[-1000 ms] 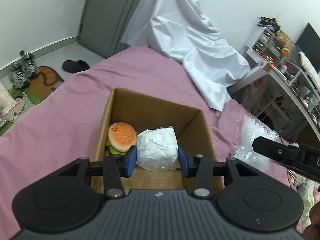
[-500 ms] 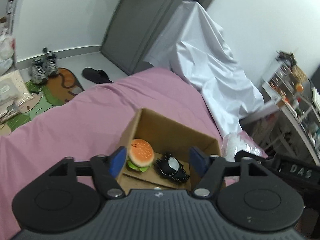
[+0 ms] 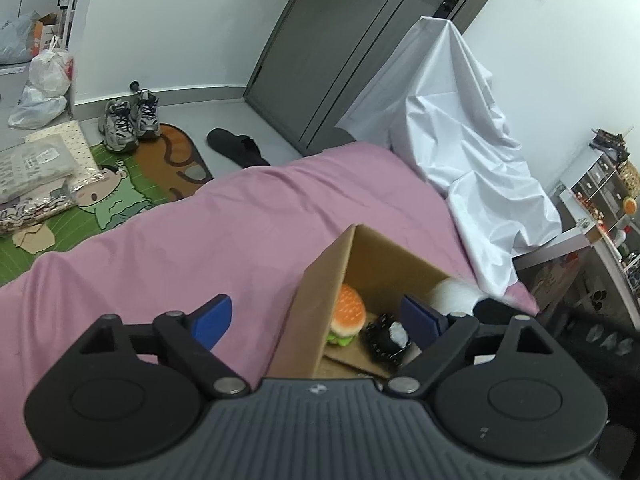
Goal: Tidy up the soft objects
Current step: 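Release the white ball into the box with the left tool while the right tool drops the bubble wrap in, then move the left tool to the tissue box while the right tool approaches the grey-blue cloth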
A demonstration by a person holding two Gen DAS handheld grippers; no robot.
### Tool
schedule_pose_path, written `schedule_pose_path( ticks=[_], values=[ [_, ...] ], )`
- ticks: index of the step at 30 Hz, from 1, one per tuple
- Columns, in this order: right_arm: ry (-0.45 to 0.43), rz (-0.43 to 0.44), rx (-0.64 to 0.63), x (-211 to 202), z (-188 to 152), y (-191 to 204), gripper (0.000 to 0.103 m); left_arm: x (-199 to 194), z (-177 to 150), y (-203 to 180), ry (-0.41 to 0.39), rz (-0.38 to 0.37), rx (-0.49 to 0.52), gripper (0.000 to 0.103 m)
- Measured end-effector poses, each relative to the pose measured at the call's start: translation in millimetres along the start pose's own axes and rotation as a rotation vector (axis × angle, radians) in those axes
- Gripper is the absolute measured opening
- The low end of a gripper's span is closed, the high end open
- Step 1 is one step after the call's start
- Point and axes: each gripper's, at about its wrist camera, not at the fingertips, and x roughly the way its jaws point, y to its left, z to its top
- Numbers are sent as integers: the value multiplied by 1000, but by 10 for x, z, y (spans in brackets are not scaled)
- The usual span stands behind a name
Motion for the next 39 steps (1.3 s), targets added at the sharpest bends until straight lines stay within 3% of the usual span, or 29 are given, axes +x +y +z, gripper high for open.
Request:
schedule_pose_path(
  ticks=[2,10,28,39],
  values=[
    [-14,-19,-13,-48,-9,36,89,-29,-11,42,5,8,-3,93],
    [-69,-82,11,-410,-91,-87,103,-144,-9,10,7,-34,-6,99],
    [-131,-141,86,-920,-338,-703,103,-243,-225,-588,70,-133,232,100],
    [-183,-195,95,-1097,-433,-1020,103,-208,-311,-896,82,-130,303,100]
  ],
)
